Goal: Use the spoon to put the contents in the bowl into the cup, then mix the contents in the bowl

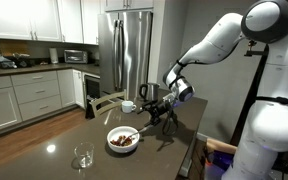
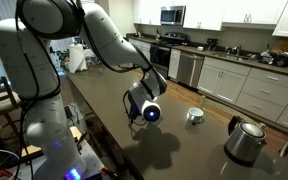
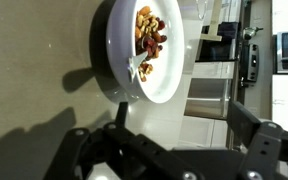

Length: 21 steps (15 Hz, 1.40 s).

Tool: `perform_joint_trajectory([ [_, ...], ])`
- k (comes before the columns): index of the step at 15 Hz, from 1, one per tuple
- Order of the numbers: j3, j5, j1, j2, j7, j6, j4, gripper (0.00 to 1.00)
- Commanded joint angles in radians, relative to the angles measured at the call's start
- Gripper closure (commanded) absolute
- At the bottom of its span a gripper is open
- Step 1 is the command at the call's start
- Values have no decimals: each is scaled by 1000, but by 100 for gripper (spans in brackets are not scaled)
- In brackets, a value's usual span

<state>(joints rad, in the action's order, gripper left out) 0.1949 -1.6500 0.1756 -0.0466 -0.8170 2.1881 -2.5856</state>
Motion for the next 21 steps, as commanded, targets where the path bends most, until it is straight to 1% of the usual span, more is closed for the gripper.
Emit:
perform_joint_trajectory([
  [1, 8, -139, 14, -17, -187, -49, -20, 0],
  [5, 21, -222, 19, -49, -337, -100, -41, 0],
  [9, 33, -252, 15, -87, -439, -139, -66, 0],
  [15, 23, -287, -6, -106, -513, -166, -87, 0],
  [20, 4, -309, -30, -103, -544, -157, -98, 0],
  [21, 1, -317, -36, -100, -551, -156, -100, 25],
])
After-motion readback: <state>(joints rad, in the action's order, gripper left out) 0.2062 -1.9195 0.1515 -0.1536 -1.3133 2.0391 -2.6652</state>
